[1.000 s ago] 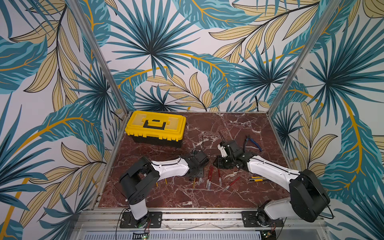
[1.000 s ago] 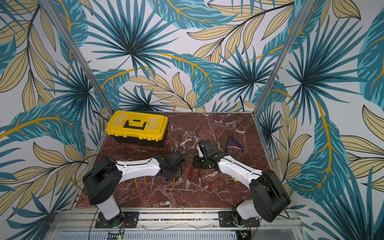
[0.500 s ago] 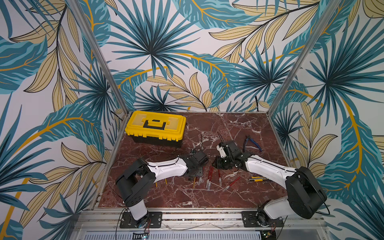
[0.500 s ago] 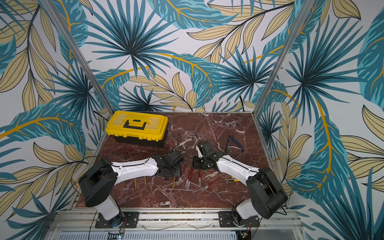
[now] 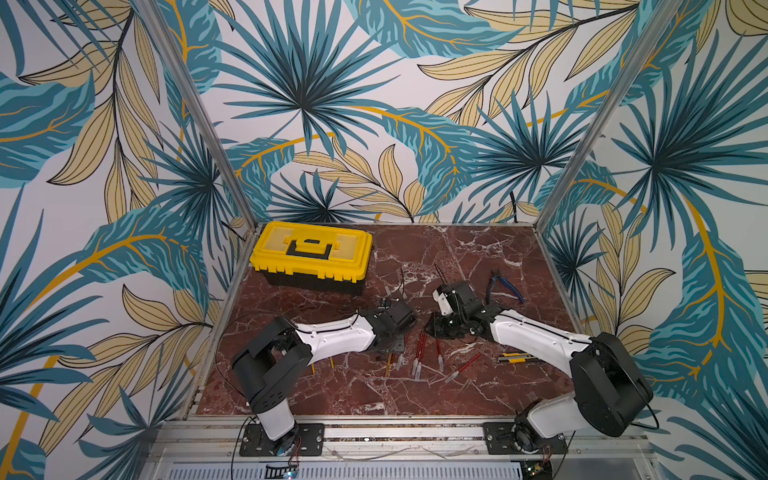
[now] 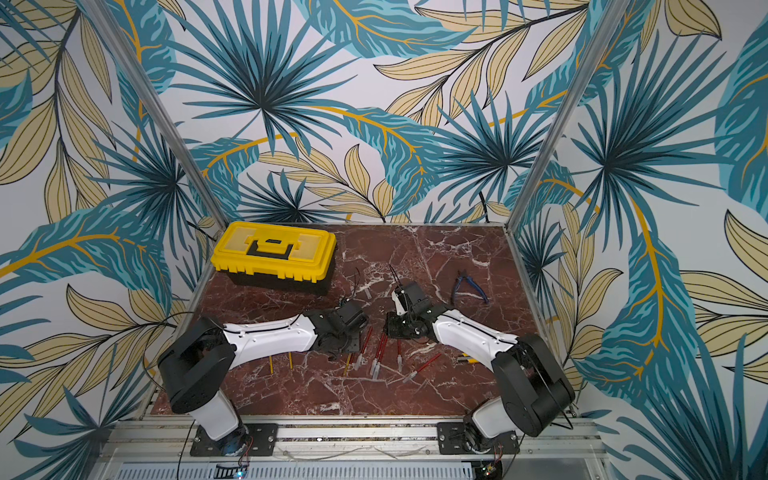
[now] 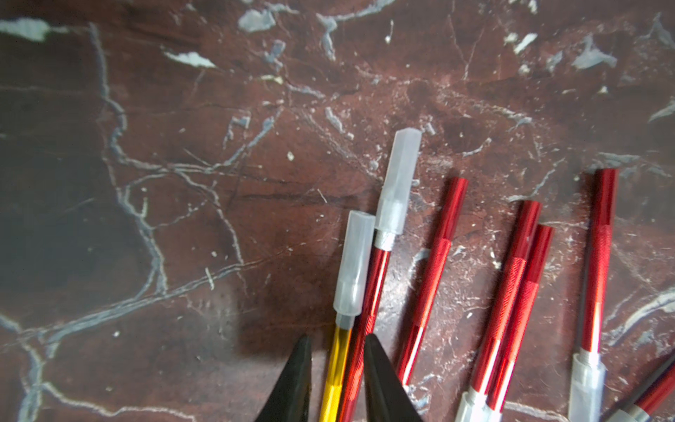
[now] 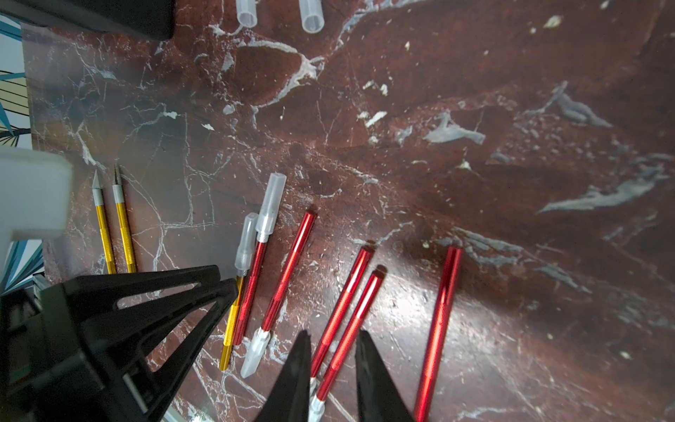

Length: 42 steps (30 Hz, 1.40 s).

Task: Remove protective caps from carving knives
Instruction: Pick up the carving knife from the center of the board.

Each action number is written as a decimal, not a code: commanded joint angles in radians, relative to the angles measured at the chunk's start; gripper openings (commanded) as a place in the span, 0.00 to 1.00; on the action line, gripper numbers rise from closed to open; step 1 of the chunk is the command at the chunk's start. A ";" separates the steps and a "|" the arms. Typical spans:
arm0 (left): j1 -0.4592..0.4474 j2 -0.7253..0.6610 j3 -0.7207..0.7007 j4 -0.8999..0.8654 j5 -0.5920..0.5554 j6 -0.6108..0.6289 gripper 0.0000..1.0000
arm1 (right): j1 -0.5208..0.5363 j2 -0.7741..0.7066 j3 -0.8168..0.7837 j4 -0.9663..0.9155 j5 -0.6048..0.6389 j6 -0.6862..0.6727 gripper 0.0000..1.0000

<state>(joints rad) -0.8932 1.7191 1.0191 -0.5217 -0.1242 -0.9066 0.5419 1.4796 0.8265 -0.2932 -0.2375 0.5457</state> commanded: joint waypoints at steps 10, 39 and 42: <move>0.010 0.066 -0.004 -0.006 -0.008 -0.003 0.18 | -0.004 0.014 -0.003 0.002 -0.006 -0.003 0.25; 0.079 -0.233 0.027 0.106 0.272 0.290 0.00 | 0.001 0.032 0.108 0.255 -0.321 0.182 0.46; 0.078 -0.250 0.030 0.107 0.276 0.291 0.00 | 0.003 0.049 0.112 0.255 -0.319 0.185 0.46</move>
<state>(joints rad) -0.8139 1.5009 1.0134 -0.4412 0.1238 -0.6426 0.5423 1.5043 0.9279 -0.0559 -0.5331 0.7078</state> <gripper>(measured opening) 0.088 0.463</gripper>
